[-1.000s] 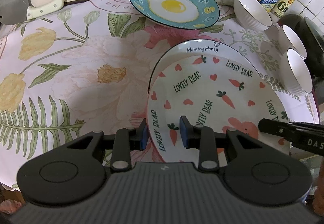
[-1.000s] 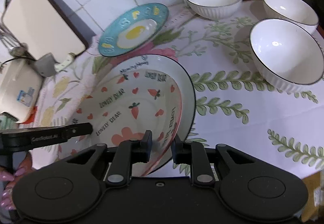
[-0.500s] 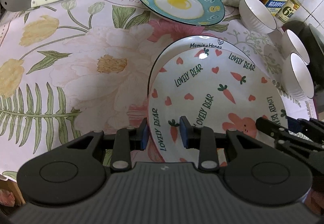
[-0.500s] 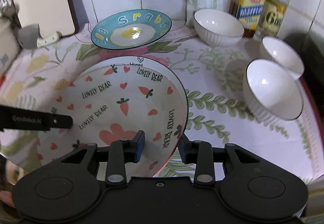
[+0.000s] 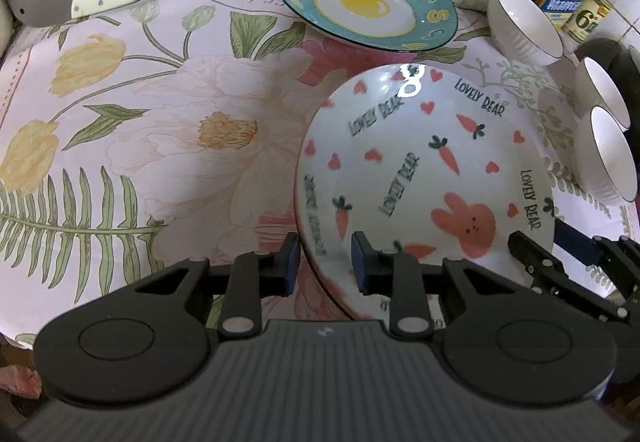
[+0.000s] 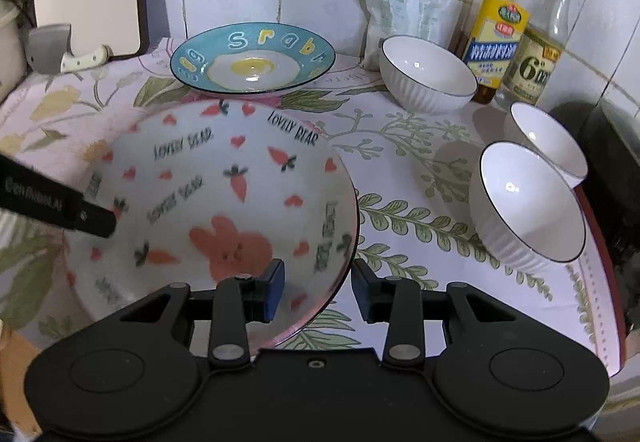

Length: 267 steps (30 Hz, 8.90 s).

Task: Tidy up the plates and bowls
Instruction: 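Lower the bunny plate into the white plate and open both grippers, then move both grippers to the blue fried-egg plate rim and close them, then lift the blue plate with both grippers and carry it over the plate stack, then lower the blue plate onto the bunny plate with both grippers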

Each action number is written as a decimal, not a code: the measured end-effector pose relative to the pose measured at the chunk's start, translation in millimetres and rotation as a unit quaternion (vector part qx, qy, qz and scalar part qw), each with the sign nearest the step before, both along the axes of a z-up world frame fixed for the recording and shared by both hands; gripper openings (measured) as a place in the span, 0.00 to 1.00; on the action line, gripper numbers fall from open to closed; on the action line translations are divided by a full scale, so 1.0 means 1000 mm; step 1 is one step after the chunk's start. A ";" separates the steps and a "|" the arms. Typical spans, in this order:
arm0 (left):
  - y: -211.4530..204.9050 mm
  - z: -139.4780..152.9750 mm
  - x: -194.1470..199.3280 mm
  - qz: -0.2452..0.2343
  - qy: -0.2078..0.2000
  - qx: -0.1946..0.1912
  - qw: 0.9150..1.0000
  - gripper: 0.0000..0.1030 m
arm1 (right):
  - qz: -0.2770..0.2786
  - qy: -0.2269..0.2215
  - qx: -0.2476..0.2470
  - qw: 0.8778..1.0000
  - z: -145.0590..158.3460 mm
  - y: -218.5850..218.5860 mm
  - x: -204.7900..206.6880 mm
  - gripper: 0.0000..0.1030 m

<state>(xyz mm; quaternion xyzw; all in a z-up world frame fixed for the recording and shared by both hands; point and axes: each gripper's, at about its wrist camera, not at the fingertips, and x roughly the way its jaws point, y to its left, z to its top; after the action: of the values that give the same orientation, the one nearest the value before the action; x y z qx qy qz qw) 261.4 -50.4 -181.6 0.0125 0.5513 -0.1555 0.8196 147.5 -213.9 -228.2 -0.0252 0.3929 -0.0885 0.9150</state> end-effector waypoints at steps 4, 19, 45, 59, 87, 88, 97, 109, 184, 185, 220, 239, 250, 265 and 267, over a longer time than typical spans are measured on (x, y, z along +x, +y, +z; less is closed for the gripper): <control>0.003 0.000 0.001 0.005 0.006 -0.005 1.000 0.24 | 0.008 -0.012 -0.006 1.000 -0.002 -0.001 -0.004 0.40; 0.006 0.057 -0.041 -0.021 -0.026 0.001 0.999 0.28 | 0.058 -0.092 0.117 0.987 0.047 -0.037 -0.053 0.52; 0.014 0.152 -0.071 -0.021 -0.121 0.005 0.992 0.49 | 0.153 -0.236 0.121 0.952 0.140 -0.044 -0.092 0.71; 0.010 0.096 -0.009 -0.022 -0.192 -0.060 0.979 0.69 | 0.168 -0.289 0.099 0.937 0.108 -0.056 -0.019 0.90; 0.004 -0.011 0.153 -0.005 -0.164 -0.100 0.981 0.76 | -0.050 -0.060 0.355 0.931 -0.004 -0.106 0.182 0.84; 0.004 -0.011 0.155 -0.001 -0.166 -0.096 0.981 0.76 | -0.050 -0.059 0.357 0.931 -0.006 -0.106 0.184 0.83; 0.004 -0.024 0.181 0.010 -0.152 -0.096 0.984 0.22 | -0.060 -0.074 0.305 0.948 -0.007 -0.107 0.197 0.19; 0.014 -0.037 0.191 0.021 -0.092 -0.170 0.981 0.13 | -0.034 -0.052 0.344 0.937 -0.017 -0.125 0.213 0.15; 0.010 0.021 -0.093 0.024 -0.055 -0.095 0.994 0.21 | 0.043 -0.073 0.338 0.937 0.019 -0.103 -0.089 0.23; 0.011 0.018 -0.091 0.025 -0.053 -0.095 0.994 0.21 | 0.044 -0.068 0.334 0.939 0.017 -0.100 -0.086 0.23; 0.018 -0.013 -0.036 0.099 0.003 -0.073 0.992 0.22 | 0.035 0.011 0.194 0.980 0.018 -0.051 -0.023 0.28; 0.003 -0.014 -0.028 0.124 0.005 -0.035 0.992 0.26 | 0.038 -0.049 0.107 0.992 0.004 -0.038 -0.017 0.33; 0.000 -0.012 -0.028 0.132 0.011 -0.013 0.991 0.30 | 0.028 -0.069 0.086 0.994 0.000 -0.040 -0.016 0.39; -0.002 0.002 -0.054 0.124 -0.008 -0.011 0.992 0.13 | 0.002 -0.026 0.161 0.987 0.011 -0.037 -0.043 0.23; -0.005 0.001 -0.054 0.123 -0.010 -0.005 0.992 0.13 | 0.002 -0.026 0.148 0.989 0.010 -0.035 -0.039 0.23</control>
<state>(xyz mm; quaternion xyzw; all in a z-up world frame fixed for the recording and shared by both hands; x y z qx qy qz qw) 207.7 -55.6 -180.2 -0.0581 0.5396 -0.0559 0.8380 108.3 -249.3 -217.8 0.1118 0.3780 -0.0286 0.9186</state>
